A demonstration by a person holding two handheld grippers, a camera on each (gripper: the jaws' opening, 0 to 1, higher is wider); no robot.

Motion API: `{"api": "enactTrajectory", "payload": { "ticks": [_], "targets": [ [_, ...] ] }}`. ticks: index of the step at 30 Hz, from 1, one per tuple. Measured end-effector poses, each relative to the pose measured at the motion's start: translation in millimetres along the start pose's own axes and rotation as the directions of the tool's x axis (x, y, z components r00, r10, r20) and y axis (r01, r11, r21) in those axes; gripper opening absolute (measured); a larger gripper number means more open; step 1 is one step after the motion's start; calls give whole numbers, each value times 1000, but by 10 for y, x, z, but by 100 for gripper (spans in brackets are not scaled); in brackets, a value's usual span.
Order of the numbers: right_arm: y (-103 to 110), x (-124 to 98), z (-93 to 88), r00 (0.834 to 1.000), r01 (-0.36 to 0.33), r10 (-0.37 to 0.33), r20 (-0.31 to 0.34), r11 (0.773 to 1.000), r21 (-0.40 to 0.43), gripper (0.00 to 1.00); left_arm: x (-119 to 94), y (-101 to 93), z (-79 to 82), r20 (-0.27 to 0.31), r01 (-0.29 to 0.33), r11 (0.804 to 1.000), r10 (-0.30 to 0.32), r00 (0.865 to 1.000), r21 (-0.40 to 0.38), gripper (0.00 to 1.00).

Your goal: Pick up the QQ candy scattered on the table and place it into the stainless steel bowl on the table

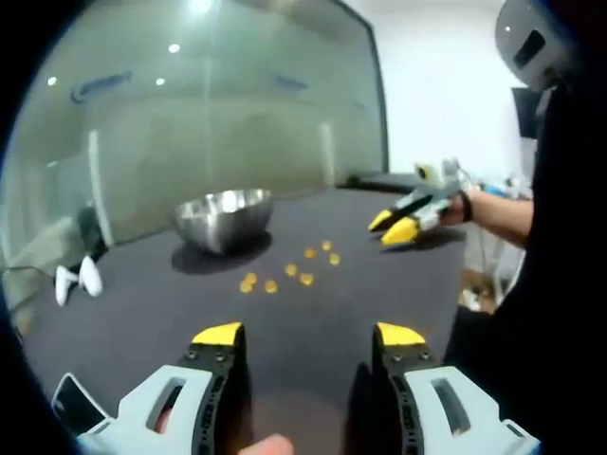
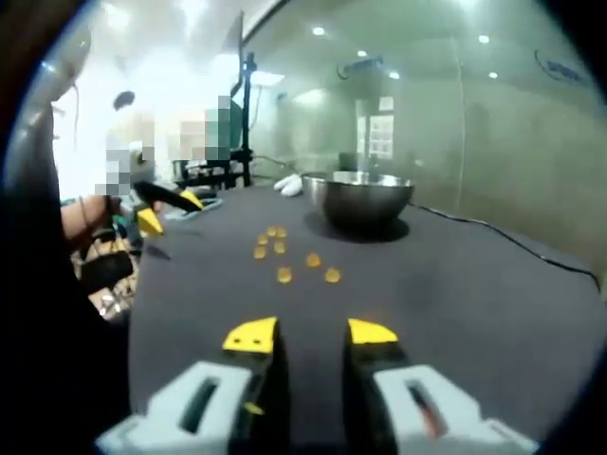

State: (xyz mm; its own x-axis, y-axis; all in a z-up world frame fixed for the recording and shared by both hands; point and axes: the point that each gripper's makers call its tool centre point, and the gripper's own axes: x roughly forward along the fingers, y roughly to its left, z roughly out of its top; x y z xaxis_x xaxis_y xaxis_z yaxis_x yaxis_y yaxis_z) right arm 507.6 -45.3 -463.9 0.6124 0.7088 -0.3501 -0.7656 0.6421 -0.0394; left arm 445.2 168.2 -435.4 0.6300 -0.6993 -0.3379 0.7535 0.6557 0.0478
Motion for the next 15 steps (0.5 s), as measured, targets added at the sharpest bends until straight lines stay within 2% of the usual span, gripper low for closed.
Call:
{"api": "enactTrajectory", "payload": {
  "ticks": [15],
  "targets": [
    [-26, 95, -32, 1000, 1, -2, -31, 1000, -11, 27, -2, 22, 6, 6, -2, 1000, 2, 1000, -1, 54]
  ]
}}
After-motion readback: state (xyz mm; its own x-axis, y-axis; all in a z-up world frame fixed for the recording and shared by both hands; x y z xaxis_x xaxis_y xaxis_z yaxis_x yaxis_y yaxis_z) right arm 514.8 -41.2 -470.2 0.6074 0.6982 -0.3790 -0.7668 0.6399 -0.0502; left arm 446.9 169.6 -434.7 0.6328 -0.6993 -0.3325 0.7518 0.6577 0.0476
